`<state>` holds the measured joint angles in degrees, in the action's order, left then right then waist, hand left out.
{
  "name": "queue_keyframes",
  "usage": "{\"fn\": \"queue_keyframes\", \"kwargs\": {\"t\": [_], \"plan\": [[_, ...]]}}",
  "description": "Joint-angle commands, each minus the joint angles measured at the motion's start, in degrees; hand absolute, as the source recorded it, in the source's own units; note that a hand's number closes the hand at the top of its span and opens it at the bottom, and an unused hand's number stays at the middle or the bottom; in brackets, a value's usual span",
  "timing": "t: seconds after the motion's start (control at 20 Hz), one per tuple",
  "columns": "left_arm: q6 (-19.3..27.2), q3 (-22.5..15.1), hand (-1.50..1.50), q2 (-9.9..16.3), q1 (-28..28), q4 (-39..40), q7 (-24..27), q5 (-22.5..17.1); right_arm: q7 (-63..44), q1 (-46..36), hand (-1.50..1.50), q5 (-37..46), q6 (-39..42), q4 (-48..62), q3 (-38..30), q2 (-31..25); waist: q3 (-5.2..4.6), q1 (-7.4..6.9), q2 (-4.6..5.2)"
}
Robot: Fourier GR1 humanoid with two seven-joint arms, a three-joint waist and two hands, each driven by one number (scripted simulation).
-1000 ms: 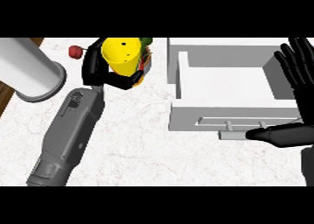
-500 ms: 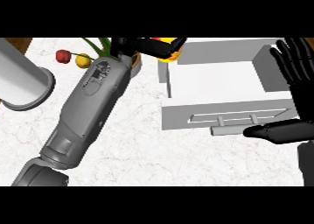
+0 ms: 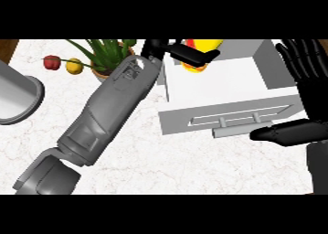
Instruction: Pick up the cup, place it into the drawer and close the drawer
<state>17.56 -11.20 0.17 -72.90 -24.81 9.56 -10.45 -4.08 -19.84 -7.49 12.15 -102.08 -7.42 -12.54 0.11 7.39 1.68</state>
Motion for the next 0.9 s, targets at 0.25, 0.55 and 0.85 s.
{"fn": "queue_keyframes", "kwargs": {"t": [0.25, 0.55, 0.85], "plan": [[-3.19, -8.02, -1.50, -0.17, 0.88, 5.02, 2.28, -4.80, 1.17, -2.59, -1.50, -0.07, 1.49, 1.08, 1.72, 0.26, 0.00, 3.49, 1.15], [-1.42, -5.49, -1.50, -0.17, 3.10, 1.88, 8.25, -12.77, 1.01, -3.92, -1.50, -6.15, 8.05, 1.57, 6.24, 2.21, -0.08, 4.58, 1.52], [-2.90, -3.99, -1.50, -0.17, 2.44, -0.74, 14.46, -19.37, -4.26, -4.99, 1.50, -12.40, 17.63, 0.82, 13.20, 0.77, -0.19, 4.05, 0.96]]}}
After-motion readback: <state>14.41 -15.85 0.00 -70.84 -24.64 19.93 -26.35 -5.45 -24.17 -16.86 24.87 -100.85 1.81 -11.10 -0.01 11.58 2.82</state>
